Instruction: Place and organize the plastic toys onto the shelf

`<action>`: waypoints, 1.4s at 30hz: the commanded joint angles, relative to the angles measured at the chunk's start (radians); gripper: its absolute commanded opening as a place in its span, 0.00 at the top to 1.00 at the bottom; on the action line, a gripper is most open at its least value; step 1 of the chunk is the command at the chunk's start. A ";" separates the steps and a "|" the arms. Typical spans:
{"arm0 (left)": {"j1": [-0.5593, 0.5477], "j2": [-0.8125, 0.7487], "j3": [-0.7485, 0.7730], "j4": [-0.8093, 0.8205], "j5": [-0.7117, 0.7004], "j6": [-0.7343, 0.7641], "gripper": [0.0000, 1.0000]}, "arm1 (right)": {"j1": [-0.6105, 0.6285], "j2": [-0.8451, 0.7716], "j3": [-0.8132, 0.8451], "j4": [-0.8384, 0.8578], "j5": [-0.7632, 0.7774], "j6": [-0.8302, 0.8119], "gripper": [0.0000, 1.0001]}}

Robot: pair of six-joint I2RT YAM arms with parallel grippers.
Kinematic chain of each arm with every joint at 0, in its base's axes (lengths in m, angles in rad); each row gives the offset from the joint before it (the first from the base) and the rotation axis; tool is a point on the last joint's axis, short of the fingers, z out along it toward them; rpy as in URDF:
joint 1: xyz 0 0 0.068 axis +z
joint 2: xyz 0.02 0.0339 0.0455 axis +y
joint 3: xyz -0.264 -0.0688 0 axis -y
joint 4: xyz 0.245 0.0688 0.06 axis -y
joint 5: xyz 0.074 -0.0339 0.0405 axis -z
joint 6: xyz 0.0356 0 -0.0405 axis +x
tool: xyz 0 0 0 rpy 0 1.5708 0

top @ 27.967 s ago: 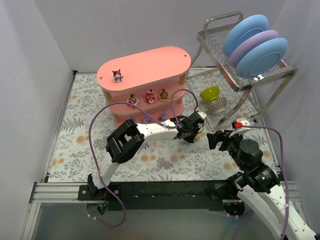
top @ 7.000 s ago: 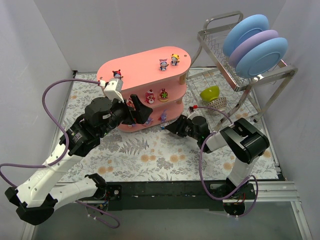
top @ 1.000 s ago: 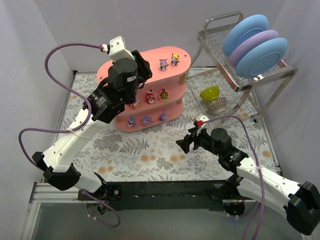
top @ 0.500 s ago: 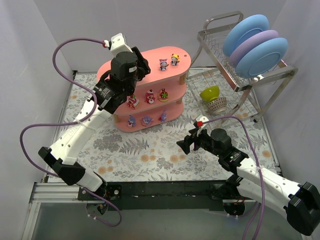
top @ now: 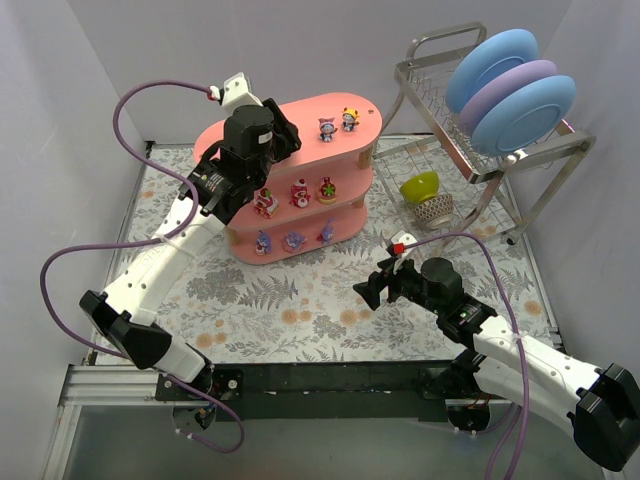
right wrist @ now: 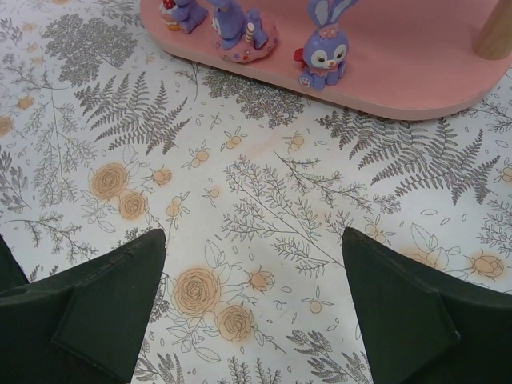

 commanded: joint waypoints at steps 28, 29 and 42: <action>0.027 -0.069 0.003 0.014 0.037 -0.014 0.27 | -0.009 0.018 0.007 0.030 -0.039 -0.014 0.02; 0.027 -0.070 0.012 0.015 0.038 0.003 0.24 | -0.009 0.018 0.008 0.030 -0.039 -0.014 0.02; 0.027 -0.141 0.100 0.118 0.163 0.290 0.02 | -0.010 -0.051 0.044 -0.034 0.015 -0.006 0.02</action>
